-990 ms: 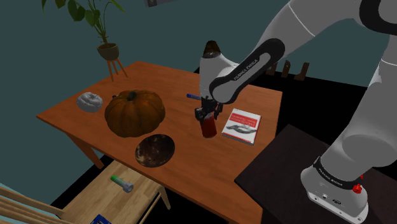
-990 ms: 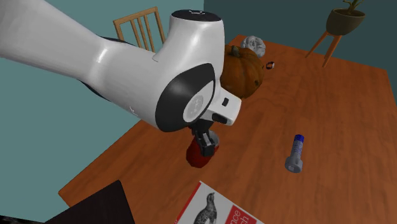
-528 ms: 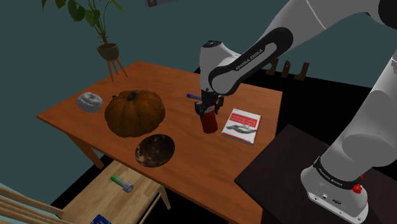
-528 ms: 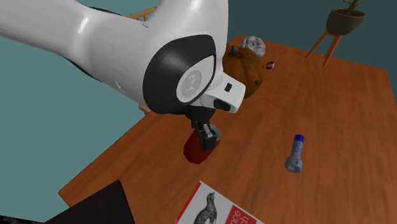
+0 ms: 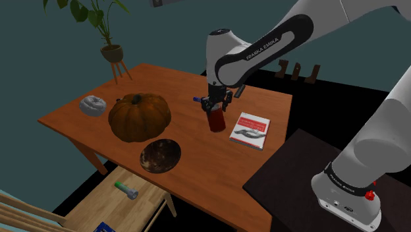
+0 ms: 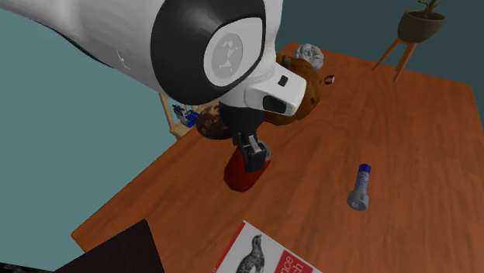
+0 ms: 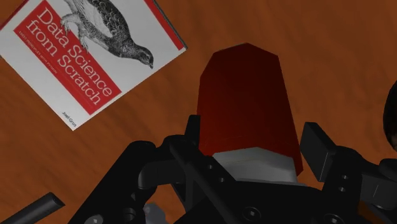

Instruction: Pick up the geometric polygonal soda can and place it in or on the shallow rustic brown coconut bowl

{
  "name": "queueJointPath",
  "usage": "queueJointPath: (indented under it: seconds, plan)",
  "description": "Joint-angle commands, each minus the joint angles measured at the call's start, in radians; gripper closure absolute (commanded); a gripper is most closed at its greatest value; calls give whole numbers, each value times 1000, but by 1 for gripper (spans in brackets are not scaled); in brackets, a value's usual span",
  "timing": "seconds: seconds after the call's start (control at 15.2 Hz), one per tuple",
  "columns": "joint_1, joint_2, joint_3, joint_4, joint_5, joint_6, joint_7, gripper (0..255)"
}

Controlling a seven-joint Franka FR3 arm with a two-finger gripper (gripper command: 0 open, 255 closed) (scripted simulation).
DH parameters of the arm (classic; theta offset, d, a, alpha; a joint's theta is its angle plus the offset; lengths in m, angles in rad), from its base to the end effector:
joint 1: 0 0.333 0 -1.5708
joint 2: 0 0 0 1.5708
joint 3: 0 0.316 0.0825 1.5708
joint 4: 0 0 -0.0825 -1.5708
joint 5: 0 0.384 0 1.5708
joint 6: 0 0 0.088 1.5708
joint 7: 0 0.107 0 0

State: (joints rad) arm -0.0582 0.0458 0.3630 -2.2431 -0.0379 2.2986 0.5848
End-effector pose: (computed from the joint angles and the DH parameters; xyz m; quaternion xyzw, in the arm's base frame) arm 0.5053 0.1576 0.3498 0.9918 -0.1274 0.0084 0.0027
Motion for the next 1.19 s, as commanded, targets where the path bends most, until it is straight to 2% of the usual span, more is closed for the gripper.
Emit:
queueJointPath:
  seconds: [0.0,0.59,1.12]
  plan:
    - [0,-16,1,10,8,-24,-5,255]
    - [122,177,69,289,-91,-135,228,255]
    - [276,402,84,636,-188,-284,393,255]
